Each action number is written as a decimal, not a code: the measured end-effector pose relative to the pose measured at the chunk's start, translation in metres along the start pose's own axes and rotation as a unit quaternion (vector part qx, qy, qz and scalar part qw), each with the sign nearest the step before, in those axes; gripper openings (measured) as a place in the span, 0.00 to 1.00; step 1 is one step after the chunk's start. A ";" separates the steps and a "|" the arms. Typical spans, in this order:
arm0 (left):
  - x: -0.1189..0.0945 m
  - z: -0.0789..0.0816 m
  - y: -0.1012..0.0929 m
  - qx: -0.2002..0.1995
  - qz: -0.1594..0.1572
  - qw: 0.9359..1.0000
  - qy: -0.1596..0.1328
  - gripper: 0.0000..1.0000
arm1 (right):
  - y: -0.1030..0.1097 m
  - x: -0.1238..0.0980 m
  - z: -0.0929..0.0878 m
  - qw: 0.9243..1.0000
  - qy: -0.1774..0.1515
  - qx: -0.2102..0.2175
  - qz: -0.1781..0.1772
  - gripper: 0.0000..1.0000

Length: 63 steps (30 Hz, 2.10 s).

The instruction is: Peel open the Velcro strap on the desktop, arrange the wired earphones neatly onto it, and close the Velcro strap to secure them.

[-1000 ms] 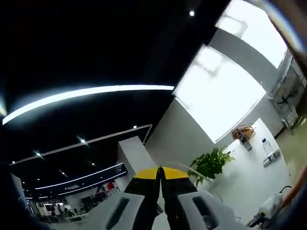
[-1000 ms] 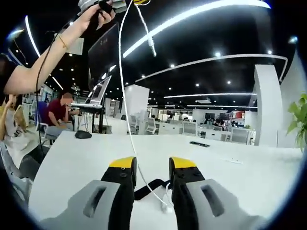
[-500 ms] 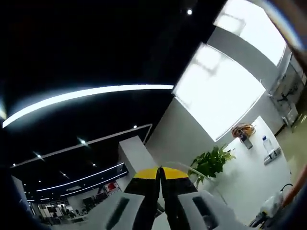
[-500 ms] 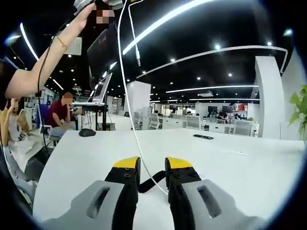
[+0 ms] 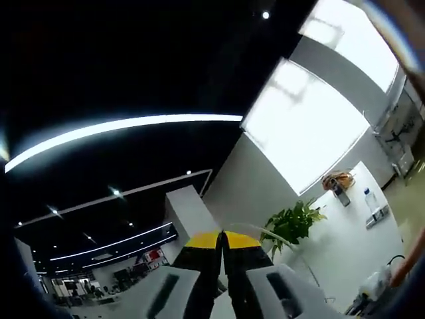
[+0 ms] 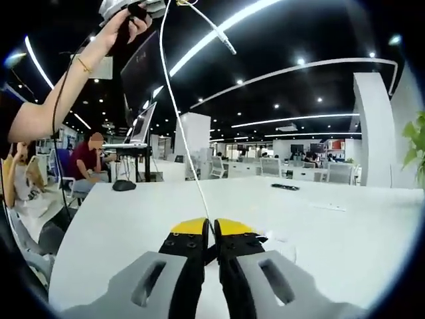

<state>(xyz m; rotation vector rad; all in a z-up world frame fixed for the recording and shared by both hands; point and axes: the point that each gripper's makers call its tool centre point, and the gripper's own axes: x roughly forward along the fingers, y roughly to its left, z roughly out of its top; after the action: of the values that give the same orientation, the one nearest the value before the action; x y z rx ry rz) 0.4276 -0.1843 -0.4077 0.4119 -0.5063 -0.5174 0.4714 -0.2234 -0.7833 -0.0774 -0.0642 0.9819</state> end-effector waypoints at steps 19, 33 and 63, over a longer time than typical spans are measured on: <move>-0.029 -0.066 0.017 -0.075 0.027 0.997 0.016 0.05 | -0.031 -0.012 0.056 0.998 -0.042 -0.008 -0.037 0.05; -0.061 -0.114 -0.012 -0.124 0.019 0.992 0.019 0.05 | -0.035 -0.032 0.173 0.989 -0.096 -0.104 -0.039 0.05; -0.117 -0.272 -0.098 -0.209 -0.008 0.960 0.188 0.05 | -0.047 -0.073 0.238 0.980 -0.155 -0.109 -0.063 0.05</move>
<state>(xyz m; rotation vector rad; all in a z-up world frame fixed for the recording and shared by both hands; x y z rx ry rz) 0.4538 -0.1311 -0.7137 0.1011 -0.0212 -0.5303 0.4483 -0.3016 -0.5433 -0.1192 -0.4588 0.8512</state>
